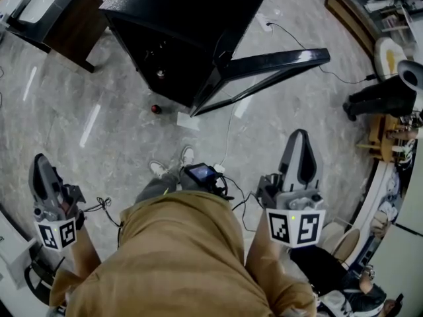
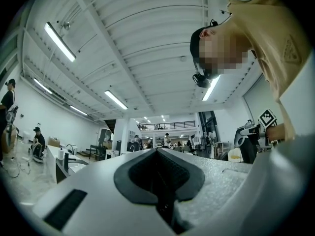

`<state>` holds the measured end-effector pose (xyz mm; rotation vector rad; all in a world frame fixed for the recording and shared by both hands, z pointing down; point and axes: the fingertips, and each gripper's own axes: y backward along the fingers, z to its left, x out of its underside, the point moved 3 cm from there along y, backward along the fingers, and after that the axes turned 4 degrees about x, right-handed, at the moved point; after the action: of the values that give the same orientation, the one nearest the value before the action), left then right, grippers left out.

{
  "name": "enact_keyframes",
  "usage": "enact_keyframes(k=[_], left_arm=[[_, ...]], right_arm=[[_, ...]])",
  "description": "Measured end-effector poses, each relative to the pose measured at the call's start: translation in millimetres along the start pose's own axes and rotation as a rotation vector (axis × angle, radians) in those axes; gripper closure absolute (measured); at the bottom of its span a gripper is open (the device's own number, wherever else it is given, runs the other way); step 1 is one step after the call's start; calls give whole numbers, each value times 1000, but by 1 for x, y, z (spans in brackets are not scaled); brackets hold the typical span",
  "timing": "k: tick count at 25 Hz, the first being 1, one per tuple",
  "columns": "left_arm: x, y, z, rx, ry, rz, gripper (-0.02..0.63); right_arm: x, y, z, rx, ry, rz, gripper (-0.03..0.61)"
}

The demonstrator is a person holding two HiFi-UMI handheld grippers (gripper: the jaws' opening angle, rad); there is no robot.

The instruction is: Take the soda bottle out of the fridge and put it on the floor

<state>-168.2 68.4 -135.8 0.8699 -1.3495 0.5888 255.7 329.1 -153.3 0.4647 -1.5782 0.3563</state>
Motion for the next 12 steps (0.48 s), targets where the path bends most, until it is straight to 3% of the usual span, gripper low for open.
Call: enact_keyframes(k=[5, 12], left_arm=[[-1, 2, -4, 12, -23, 13, 612], [0, 7, -4, 15, -21, 18, 612]], right_arm=[[-2, 1, 2, -14, -59, -14, 578], [-8, 2, 10, -34, -55, -26, 577]])
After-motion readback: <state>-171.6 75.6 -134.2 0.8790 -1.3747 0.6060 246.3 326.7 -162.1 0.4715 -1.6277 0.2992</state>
